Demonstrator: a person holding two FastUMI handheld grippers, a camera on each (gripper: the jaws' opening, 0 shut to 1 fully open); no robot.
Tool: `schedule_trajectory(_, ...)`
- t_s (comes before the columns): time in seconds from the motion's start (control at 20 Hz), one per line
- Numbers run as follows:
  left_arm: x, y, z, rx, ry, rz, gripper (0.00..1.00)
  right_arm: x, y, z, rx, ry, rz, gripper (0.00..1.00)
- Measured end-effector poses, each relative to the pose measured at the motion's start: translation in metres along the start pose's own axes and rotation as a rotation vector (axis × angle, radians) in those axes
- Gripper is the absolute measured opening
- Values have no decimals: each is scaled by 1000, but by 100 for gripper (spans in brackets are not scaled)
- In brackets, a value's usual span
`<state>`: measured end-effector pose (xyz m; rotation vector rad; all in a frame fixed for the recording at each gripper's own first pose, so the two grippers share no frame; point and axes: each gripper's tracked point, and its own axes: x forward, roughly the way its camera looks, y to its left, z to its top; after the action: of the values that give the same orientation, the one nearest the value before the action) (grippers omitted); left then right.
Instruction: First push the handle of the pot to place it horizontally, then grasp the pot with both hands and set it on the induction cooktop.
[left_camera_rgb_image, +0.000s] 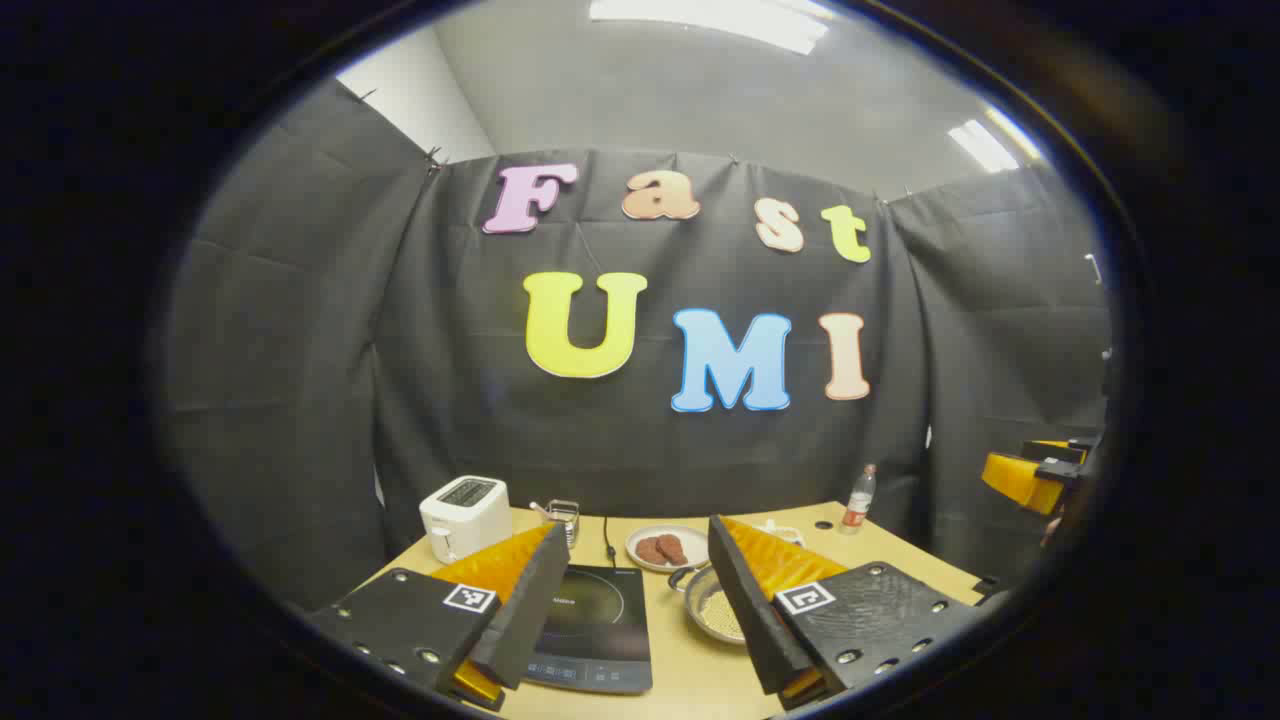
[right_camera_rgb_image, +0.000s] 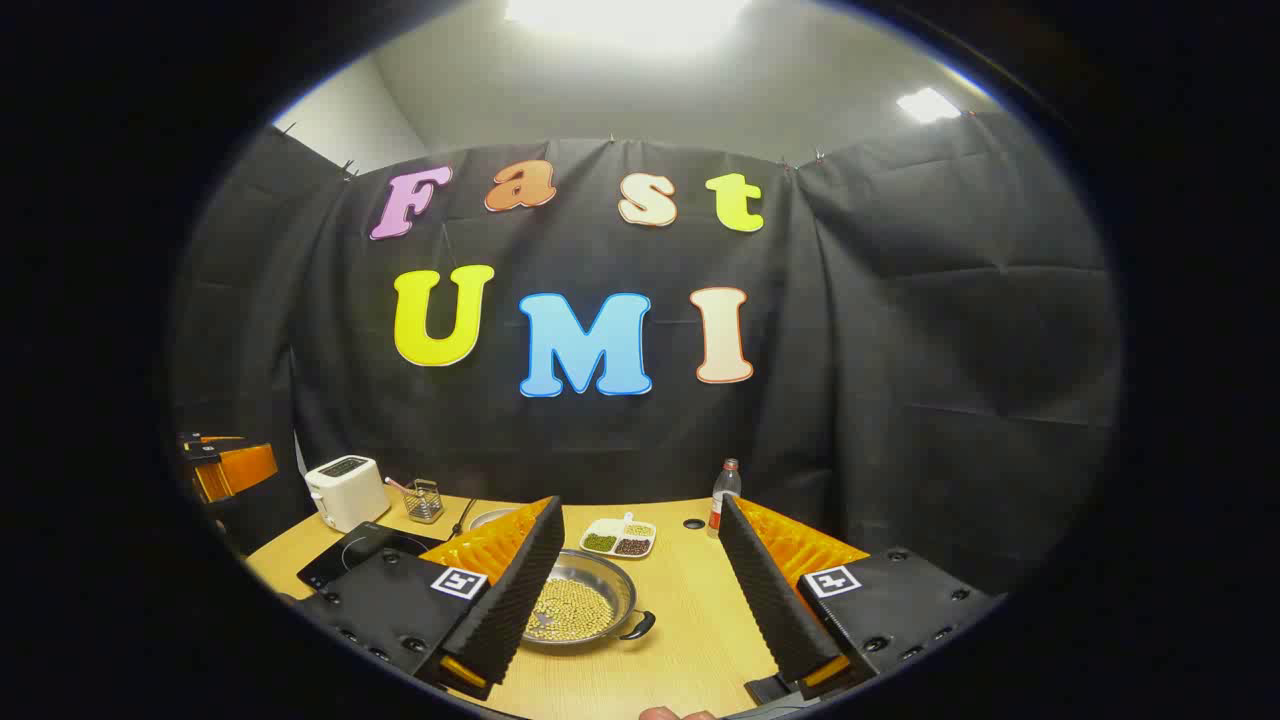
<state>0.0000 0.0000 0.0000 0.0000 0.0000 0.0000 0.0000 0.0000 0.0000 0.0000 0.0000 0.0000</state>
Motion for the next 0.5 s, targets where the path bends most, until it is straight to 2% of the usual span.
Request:
schedule_trajectory(0.2, 1, -2, -1, 13, -4, -6, 85, 3, 3, -1, -5, 1, 2, 99)
schedule_trajectory(0.5, 0, -3, -6, 13, 2, -18, 83, 3, 6, -1, -13, 8, 3, 99)
